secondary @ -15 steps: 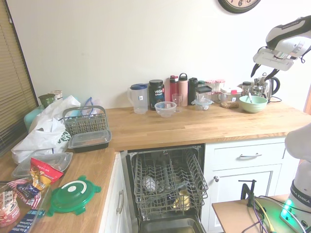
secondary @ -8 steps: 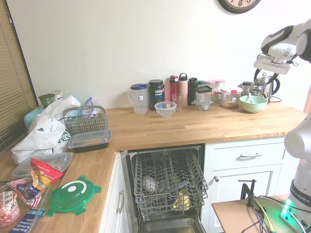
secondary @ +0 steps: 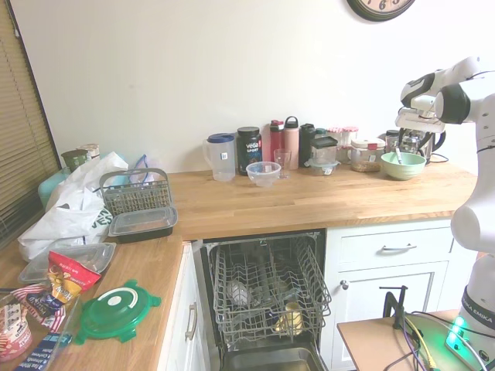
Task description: Put the fork in the dishwasher
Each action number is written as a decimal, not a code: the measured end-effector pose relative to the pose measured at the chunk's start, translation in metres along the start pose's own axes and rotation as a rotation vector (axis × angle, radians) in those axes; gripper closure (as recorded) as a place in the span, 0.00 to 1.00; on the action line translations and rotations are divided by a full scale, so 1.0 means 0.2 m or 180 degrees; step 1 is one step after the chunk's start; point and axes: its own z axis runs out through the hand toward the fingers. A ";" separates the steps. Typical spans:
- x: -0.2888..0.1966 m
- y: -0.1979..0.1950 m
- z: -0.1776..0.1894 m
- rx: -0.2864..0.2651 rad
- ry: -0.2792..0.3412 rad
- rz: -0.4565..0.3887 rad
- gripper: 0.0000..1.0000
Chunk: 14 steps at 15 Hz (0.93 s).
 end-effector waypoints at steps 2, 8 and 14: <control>0.01 -0.06 0.09 -0.0060 -0.0052 -0.0052 1.00; 0.06 -0.09 0.18 -0.0213 -0.0217 -0.0057 1.00; 0.04 -0.13 0.36 -0.0405 -0.0163 -0.0093 1.00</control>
